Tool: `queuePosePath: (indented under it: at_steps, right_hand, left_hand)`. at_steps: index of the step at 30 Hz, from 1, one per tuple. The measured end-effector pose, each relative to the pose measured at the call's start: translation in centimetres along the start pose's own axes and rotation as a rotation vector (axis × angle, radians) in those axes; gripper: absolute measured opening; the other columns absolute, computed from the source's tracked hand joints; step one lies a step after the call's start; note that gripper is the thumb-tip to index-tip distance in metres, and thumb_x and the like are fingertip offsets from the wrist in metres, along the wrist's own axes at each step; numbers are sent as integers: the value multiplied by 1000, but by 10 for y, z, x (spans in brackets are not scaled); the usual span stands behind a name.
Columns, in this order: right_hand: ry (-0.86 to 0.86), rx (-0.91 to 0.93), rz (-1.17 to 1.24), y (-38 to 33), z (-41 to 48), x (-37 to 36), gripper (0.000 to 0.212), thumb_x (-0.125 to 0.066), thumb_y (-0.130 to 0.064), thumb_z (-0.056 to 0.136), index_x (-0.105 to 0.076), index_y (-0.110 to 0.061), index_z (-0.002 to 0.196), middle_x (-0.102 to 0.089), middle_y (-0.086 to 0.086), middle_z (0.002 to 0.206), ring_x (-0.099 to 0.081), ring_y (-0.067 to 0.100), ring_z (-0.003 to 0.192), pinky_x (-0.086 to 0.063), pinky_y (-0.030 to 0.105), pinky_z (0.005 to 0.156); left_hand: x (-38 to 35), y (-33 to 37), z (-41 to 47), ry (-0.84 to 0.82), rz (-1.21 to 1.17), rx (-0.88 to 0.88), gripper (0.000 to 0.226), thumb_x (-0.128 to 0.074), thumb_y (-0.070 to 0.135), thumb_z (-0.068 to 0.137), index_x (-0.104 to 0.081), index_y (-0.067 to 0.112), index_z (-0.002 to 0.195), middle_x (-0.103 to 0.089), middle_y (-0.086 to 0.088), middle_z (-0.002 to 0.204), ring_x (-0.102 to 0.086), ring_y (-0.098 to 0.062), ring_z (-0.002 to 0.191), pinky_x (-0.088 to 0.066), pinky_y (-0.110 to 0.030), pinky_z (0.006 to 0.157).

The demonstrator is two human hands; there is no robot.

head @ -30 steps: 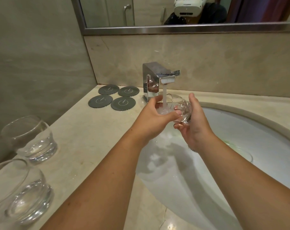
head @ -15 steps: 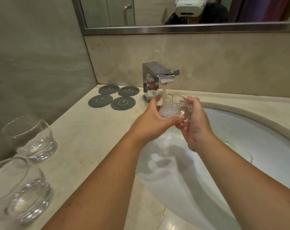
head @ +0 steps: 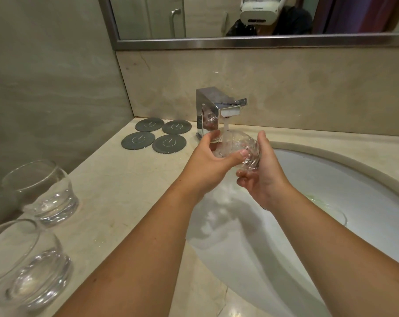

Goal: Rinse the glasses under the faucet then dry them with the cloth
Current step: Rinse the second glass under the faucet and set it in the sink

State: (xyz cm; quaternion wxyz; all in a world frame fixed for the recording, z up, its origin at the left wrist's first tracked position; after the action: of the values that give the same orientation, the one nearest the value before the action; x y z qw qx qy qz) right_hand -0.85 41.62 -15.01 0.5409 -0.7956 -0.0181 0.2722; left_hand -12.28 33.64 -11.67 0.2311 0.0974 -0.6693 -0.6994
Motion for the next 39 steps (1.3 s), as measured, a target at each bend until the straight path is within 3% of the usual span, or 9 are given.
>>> queuePosePath:
  at_steps: [4, 10, 14, 18, 22, 27, 31, 35, 39]
  right_hand:
    - [14, 12, 22, 0, 1, 1, 45, -60, -63, 98, -73, -20, 105, -69, 0, 83, -46, 11, 49, -38, 24, 43]
    - [52, 96, 79, -7, 1, 5, 30, -63, -48, 100, -67, -19, 96, -64, -2, 70, -46, 12, 49, -35, 25, 45]
    - [58, 152, 84, -11, 4, 5, 24, -64, -41, 100, -67, -17, 99, -63, 2, 76, -46, 13, 50, -33, 25, 44]
    - [55, 209, 69, -13, 3, 4, 20, -65, -35, 98, -70, -16, 106, -66, 5, 90, -51, 15, 56, -36, 27, 46]
    - [42, 221, 79, -16, 2, 2, 29, -66, -43, 98, -70, -17, 111, -68, 2, 90, -58, 14, 61, -38, 27, 47]
    - [63, 92, 28, -8, -1, 4, 55, -57, -73, 95, -71, -19, 103, -68, -2, 77, -47, 11, 50, -35, 26, 48]
    - [110, 145, 53, -11, 0, 9, 47, -65, -61, 97, -72, -16, 106, -69, 3, 83, -49, 13, 54, -38, 26, 50]
    - [150, 203, 77, -16, 0, 12, 38, -66, -53, 99, -72, -16, 102, -71, 1, 82, -54, 16, 61, -38, 27, 53]
    - [177, 251, 68, -22, -2, 13, 32, -67, -47, 100, -72, -16, 106, -70, 0, 87, -54, 15, 59, -37, 26, 50]
  left_hand:
    - [-2, -1, 0, -56, 24, -15, 98, -92, 28, 85, -33, 24, 164, -62, 12, 135, -63, -3, 128, -47, -32, 117]
    - [-4, -3, 1, -41, 27, -2, 111, -90, 60, 71, -36, 28, 162, -66, 13, 139, -63, -7, 132, -50, -45, 116]
    - [-1, 2, -2, 14, 100, -45, 104, -84, 70, 73, -41, 29, 159, -58, 15, 150, -59, -7, 135, -52, -45, 114]
    - [0, 9, -4, 50, 134, -65, 90, -85, 56, 85, -41, 28, 158, -57, 13, 150, -56, -5, 135, -47, -35, 116]
    - [0, 10, -1, 51, 81, -67, 83, -87, 38, 89, -43, 25, 158, -62, 12, 136, -59, 5, 124, -46, -18, 101]
    - [-3, 3, 2, -1, 40, -65, 91, -92, 40, 78, -46, 30, 156, -67, 13, 138, -64, -6, 130, -51, -40, 115]
    - [-6, 2, 1, -47, 25, -65, 97, -91, 45, 72, -46, 30, 156, -65, 13, 143, -66, -7, 129, -50, -43, 117]
    - [-9, 2, 0, -81, 10, -62, 95, -92, 36, 79, -41, 29, 159, -66, 11, 143, -67, -2, 125, -50, -40, 117]
    - [-6, 2, -3, -61, 80, -42, 106, -90, 59, 76, -33, 34, 162, -59, 17, 144, -56, -5, 138, -45, -41, 121]
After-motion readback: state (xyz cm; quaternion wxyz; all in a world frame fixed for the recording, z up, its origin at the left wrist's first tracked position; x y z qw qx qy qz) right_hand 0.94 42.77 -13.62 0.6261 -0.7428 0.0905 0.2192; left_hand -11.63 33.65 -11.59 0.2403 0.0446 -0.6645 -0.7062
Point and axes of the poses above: each hand's wrist, its own z-axis towards the middle knuckle, its own x-axis out of the back of the hand, y = z × x, the point moved 6 cm from there along z, towards the middle knuckle
